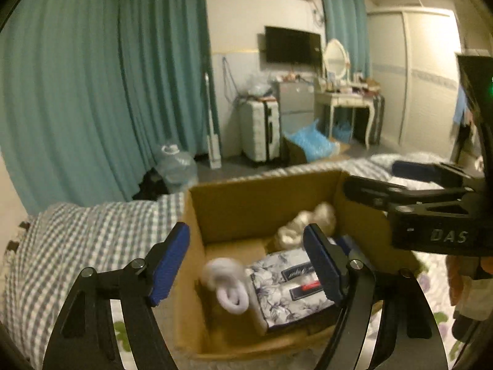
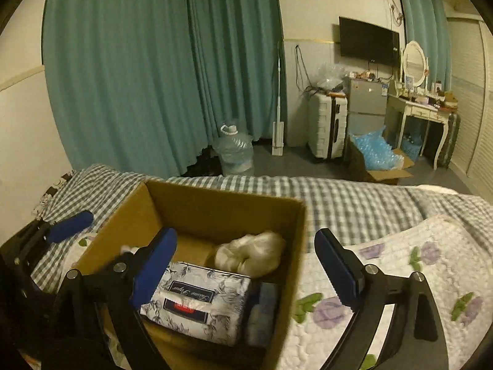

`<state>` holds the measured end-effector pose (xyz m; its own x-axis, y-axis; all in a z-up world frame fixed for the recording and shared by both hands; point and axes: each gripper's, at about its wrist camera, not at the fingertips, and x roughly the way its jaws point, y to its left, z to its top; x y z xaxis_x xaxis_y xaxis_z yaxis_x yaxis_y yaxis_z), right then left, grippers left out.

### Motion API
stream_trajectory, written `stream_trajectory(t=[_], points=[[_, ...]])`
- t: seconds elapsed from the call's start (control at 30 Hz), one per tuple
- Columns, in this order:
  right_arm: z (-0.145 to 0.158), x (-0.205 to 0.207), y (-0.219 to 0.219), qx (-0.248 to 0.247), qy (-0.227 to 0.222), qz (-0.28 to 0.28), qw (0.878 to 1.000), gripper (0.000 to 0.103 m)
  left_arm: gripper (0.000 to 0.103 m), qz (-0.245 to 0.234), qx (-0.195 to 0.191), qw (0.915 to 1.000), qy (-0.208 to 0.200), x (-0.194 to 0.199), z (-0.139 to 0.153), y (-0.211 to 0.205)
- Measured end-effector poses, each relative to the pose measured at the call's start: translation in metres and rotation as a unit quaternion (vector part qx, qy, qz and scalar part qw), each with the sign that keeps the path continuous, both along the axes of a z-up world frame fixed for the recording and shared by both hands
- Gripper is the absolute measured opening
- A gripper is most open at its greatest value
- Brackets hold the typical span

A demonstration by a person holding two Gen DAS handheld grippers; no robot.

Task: Organize soft objects
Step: 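Carry the sock and lace cloth over the box and open both tools, then move both tools back down toward the remaining socks on the quilt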

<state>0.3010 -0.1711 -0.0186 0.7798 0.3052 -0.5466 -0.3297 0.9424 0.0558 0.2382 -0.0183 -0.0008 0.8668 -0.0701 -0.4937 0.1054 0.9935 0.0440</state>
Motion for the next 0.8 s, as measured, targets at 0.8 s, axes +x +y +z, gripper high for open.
stream_trajectory(t=[0.8], points=[[0.167, -0.256, -0.038, -0.042, -0.128, 0.008, 0.991, 0.095, 0.092, 0.005, 0.022, 0.9979, -0.061, -0.221, 0.120, 0.006]])
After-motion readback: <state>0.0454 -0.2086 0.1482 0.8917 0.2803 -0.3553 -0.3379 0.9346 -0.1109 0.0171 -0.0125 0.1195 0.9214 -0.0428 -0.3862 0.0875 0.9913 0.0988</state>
